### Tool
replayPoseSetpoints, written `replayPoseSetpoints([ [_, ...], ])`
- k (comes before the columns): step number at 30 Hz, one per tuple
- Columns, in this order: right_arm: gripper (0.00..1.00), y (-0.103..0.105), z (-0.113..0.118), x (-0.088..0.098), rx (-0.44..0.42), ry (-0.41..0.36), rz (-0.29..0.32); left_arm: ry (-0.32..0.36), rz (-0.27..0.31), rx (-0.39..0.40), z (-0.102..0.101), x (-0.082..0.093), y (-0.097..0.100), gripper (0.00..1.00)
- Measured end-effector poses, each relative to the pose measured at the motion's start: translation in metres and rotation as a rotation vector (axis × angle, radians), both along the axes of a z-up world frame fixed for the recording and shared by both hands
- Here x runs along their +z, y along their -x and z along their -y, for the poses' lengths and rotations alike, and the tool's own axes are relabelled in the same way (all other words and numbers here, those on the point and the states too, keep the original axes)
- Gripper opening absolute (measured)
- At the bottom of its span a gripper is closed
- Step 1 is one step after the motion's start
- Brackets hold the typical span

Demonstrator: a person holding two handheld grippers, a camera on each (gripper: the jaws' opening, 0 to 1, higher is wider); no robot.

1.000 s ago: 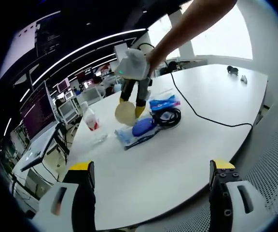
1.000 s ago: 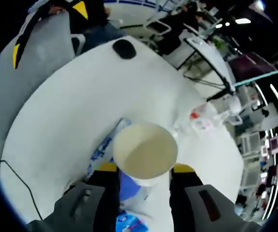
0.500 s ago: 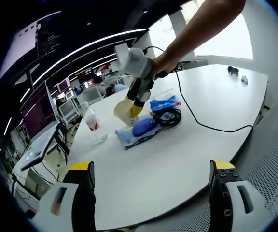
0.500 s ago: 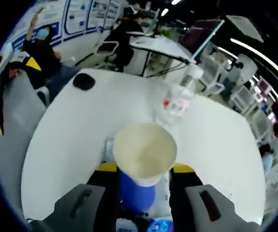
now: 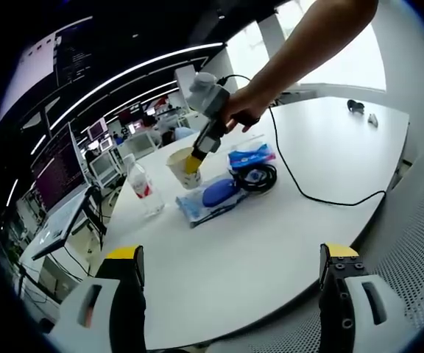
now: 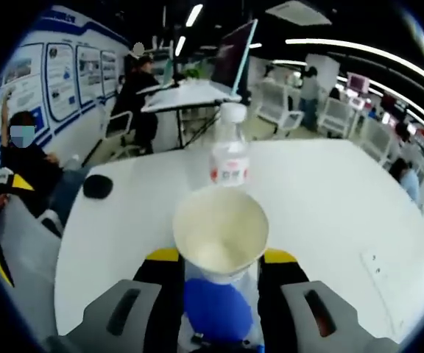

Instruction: Arrange the tabletop items into an orderly group along one side of the table until the central work area is clear of visible clutter.

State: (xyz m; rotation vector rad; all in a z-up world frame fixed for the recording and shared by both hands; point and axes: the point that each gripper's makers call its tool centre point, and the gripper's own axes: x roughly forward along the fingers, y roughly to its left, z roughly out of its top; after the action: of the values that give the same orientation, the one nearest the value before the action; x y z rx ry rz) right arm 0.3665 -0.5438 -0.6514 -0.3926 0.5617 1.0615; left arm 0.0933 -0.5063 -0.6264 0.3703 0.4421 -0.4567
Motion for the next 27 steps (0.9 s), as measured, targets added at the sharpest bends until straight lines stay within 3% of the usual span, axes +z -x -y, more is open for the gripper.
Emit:
replayPoseSetpoints([
  [4,0.35,-0.009,-0.001,0.002,-0.043,-0.02,0.02,-0.004,-0.003,-0.004,0.001,-0.001,0.0,0.99],
  [11,0.35,-0.02,-0.007,0.005,-0.156,-0.089,-0.015,-0.008,-0.01,-0.007,0.001,-0.002,0.001,0.99],
  [15,0.35,-0.028,-0.014,0.004,-0.161,-0.085,0.01,-0.014,-0.019,-0.009,0.002,-0.004,0.001,0.99],
  [27,0.35,-0.036,-0.03,-0.012,-0.149,-0.061,-0.005,-0.004,-0.04,0.007,0.0,-0.006,0.0,0.99],
])
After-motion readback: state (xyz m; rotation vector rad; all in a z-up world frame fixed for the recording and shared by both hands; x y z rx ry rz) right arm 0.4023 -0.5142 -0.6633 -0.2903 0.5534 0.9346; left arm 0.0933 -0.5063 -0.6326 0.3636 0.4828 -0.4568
